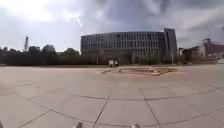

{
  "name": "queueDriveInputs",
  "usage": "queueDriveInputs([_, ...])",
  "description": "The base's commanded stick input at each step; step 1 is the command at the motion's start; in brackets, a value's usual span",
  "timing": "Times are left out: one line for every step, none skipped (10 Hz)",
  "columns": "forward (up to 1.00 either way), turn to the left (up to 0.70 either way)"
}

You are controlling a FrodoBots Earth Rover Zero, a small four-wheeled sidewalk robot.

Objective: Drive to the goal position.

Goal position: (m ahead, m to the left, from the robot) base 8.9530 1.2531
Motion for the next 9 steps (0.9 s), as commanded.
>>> queueDriveInputs([0.69, -0.01])
queueDriveInputs([0.69, -0.01])
queueDriveInputs([0.69, -0.01])
queueDriveInputs([0.69, -0.01])
queueDriveInputs([0.69, -0.01])
queueDriveInputs([0.69, -0.01])
queueDriveInputs([0.69, -0.01])
queueDriveInputs([0.69, -0.01])
queueDriveInputs([0.69, -0.01])
